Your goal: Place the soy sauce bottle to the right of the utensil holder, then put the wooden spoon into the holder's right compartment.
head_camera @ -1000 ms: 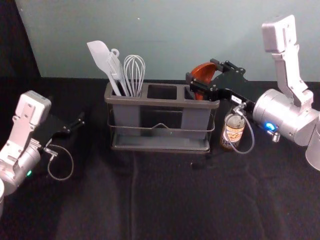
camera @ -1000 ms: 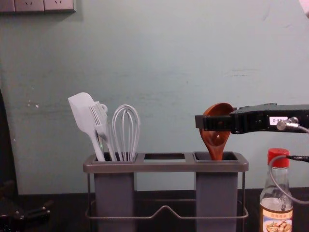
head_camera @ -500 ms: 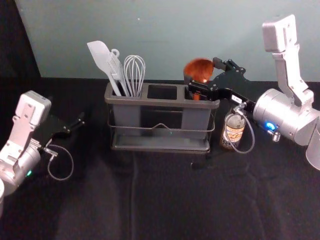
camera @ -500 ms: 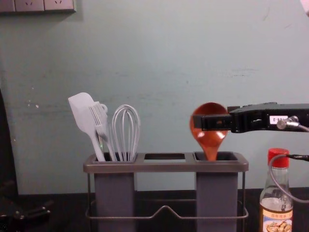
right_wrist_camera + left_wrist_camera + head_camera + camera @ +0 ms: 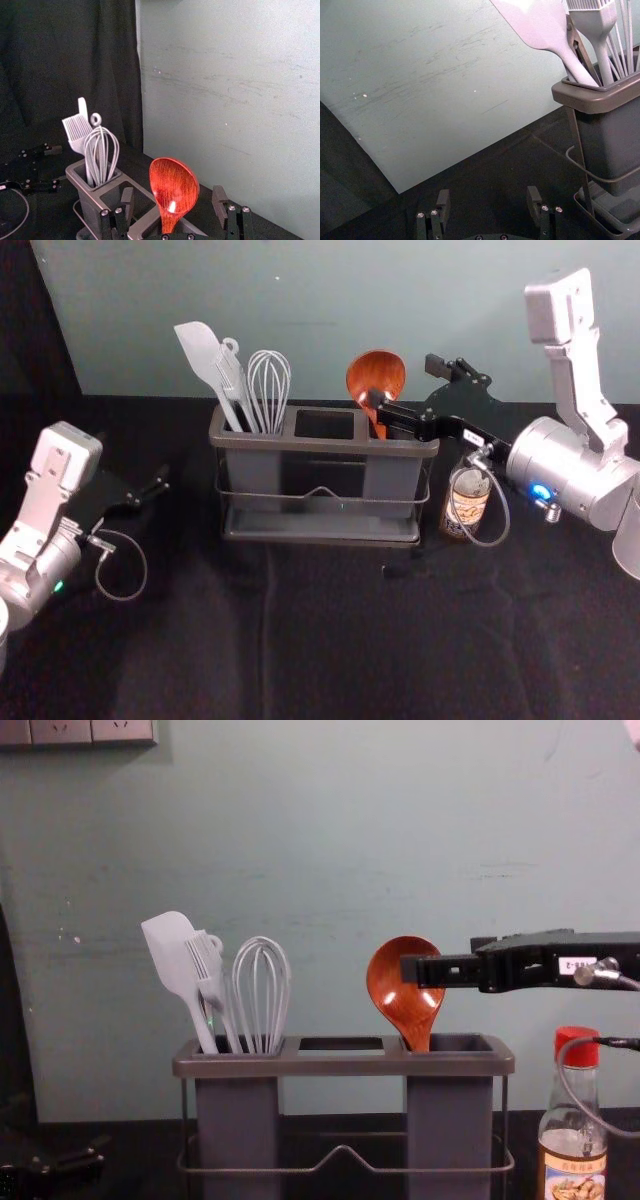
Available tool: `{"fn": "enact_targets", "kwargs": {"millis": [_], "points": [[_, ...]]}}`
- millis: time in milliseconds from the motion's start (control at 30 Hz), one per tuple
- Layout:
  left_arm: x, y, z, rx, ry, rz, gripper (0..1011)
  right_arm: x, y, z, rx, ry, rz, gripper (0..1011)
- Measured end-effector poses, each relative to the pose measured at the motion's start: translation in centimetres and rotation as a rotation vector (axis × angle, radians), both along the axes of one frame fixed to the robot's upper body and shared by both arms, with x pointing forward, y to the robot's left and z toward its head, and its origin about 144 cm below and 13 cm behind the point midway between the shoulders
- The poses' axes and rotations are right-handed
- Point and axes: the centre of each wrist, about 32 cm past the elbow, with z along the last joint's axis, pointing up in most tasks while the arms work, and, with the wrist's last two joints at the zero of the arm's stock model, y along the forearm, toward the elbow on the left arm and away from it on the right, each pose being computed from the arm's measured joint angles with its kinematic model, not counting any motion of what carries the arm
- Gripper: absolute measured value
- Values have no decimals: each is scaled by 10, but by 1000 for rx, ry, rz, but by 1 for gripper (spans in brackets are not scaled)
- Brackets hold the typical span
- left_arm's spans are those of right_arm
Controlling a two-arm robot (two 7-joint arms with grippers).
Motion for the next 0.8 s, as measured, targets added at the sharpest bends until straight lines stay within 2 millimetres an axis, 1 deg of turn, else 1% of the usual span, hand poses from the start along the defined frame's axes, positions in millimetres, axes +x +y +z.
{"fn": "enact_targets", "kwargs": {"millis": [133, 267, 433, 467, 533, 567, 600, 633, 733, 767, 800], "points": [[0, 0, 0, 0, 0, 0, 1005, -5, 0, 2, -4, -17, -2, 1000], [0, 0, 0, 0, 0, 0, 1004, -14, -2, 4, 3, -38, -16, 1000], [0, 0, 0, 0, 0, 0, 1005, -31, -7, 5, 18, -68, -37, 1000], [0, 0, 0, 0, 0, 0, 1005, -39, -8, 4, 21, -78, -46, 1000], [0, 0, 0, 0, 0, 0, 1005, -46, -10, 3, 24, -93, -55, 1000], [0, 0, 0, 0, 0, 0, 1005, -57, -11, 1, 22, -106, -66, 1000], [0, 0, 0, 0, 0, 0, 1005, -62, -12, -1, 20, -112, -72, 1000], [0, 0, 0, 0, 0, 0, 1005, -71, -13, -5, 18, -120, -80, 1000], [0, 0, 0, 0, 0, 0, 1005, -86, -16, -14, 16, -125, -95, 1000], [0, 0, 0, 0, 0, 0, 1005, -95, -19, -22, 19, -127, -106, 1000], [0, 0, 0, 0, 0, 0, 1005, -99, -20, -25, 22, -126, -111, 1000]]}}
